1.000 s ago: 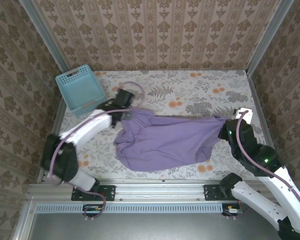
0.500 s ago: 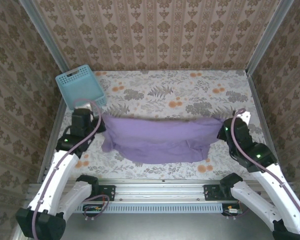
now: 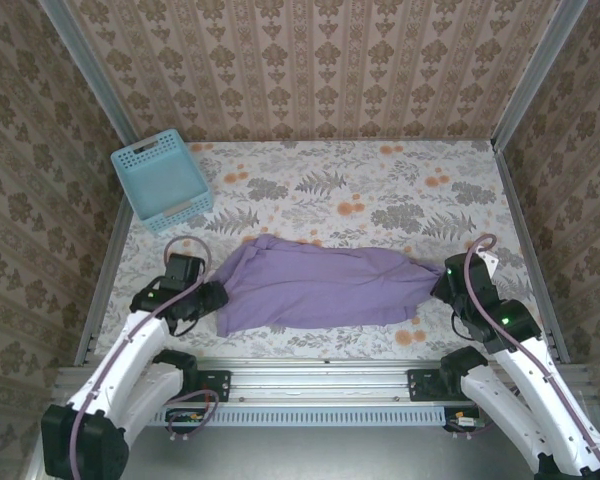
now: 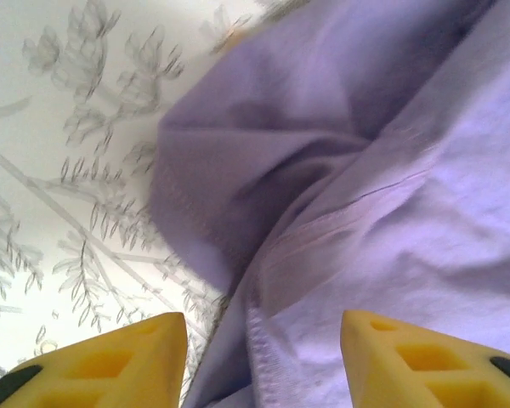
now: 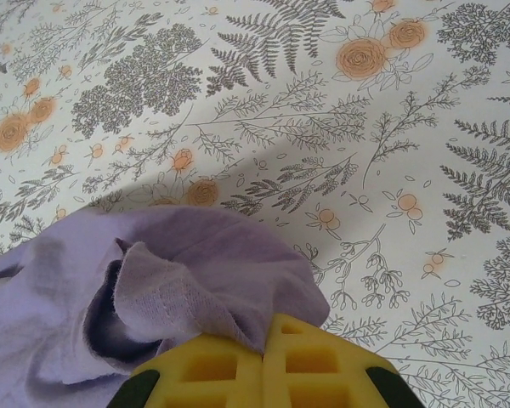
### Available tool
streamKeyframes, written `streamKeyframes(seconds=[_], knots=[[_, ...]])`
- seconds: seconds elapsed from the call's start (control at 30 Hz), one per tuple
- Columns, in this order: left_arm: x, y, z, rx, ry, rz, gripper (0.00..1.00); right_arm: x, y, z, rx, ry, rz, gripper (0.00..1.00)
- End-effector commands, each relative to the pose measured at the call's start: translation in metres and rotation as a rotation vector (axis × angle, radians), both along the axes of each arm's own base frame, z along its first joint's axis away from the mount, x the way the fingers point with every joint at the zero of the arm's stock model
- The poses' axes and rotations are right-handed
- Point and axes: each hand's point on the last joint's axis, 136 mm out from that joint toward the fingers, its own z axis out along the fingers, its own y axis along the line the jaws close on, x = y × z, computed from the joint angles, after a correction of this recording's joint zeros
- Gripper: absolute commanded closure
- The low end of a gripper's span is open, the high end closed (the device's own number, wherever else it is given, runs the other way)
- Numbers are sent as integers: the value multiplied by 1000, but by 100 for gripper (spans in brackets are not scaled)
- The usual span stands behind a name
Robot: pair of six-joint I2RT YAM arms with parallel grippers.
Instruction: Fold the inside-out t-shirt
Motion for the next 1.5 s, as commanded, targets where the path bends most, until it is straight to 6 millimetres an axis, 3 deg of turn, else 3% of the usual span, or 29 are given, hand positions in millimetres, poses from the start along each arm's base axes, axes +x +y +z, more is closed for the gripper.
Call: streamKeyframes(seconds=[0.0, 0.1, 0.2, 0.3, 0.47, 0.6, 0.67, 0.93, 1.07, 1.27, 1.47], knots=[[26, -4, 28, 123, -81, -66, 43, 5, 3, 15, 28, -42, 4, 100], [39, -16, 34, 274, -72, -168, 37, 6, 5, 16, 29, -49, 15, 100], [47, -27, 29, 392, -30, -260, 37, 6, 4, 17, 25, -51, 15, 100], [51, -38, 15, 485, 32, -337, 34, 7, 4, 17, 26, -55, 20, 100], [61, -34, -8, 622, 133, -365, 26, 6, -3, 23, -6, -50, 3, 100], [69, -24, -28, 608, 196, -332, 30, 1, -17, 32, -50, -41, -34, 100], [73, -14, -31, 600, 210, -287, 38, 1, -21, 39, -58, -53, -44, 100], [78, 25, -10, 497, 105, -72, 61, 8, -33, 60, -90, -74, -73, 100], [82, -2, -13, 368, 76, -164, 64, 16, -22, 58, -43, -90, -25, 100], [81, -41, -10, 250, 16, -285, 53, 21, -13, 46, -5, -66, 12, 100], [76, -32, -29, 332, 121, -286, 51, 21, -13, 45, -10, -62, 11, 100]])
